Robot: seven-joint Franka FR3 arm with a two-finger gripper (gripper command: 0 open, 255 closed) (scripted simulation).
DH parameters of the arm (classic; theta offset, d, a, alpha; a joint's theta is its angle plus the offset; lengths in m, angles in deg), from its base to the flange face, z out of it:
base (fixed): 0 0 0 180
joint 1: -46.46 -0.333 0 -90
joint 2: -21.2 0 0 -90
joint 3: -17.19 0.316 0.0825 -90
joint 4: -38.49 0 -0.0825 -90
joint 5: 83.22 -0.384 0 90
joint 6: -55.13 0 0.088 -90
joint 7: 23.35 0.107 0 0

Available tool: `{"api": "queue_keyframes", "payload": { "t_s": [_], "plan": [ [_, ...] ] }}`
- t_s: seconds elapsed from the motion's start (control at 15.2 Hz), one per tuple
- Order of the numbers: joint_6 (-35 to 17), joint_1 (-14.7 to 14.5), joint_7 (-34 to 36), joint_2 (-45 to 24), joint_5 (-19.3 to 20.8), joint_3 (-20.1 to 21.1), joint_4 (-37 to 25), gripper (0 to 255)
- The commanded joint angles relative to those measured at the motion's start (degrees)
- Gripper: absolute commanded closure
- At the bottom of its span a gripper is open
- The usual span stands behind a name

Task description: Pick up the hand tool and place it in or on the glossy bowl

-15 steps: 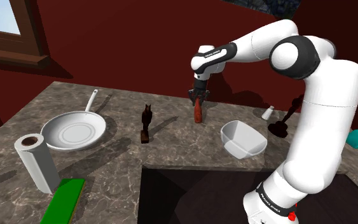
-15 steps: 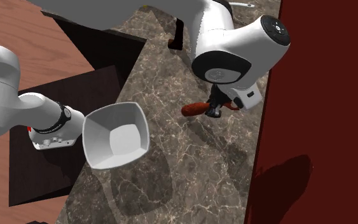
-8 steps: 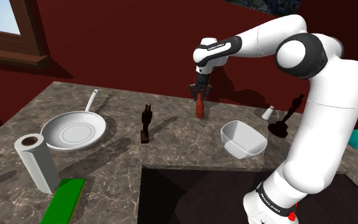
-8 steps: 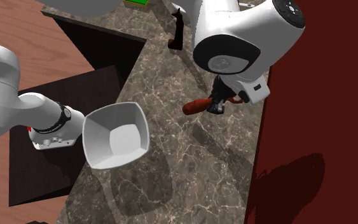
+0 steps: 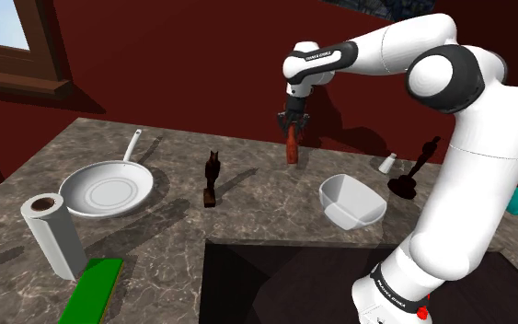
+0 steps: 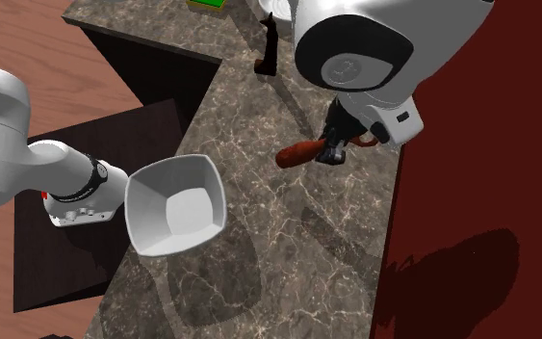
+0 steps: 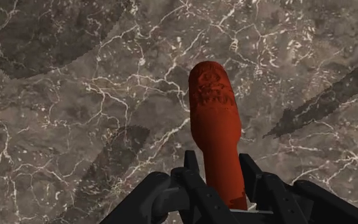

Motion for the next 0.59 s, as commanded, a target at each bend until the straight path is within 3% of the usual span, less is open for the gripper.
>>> {"api": "queue_keyframes", "payload": {
  "t_s": [0.0,0.26,0.53],
  "plan": [
    [1.54,0.00,0.00,0.55,0.10,-0.05,-0.98,255],
    [4.14,-0.02,0.02,1.36,0.23,-0.10,-2.79,255],
    [0.74,-0.07,-0.19,10.51,1.83,-0.73,9.63,255]
  ]
}}
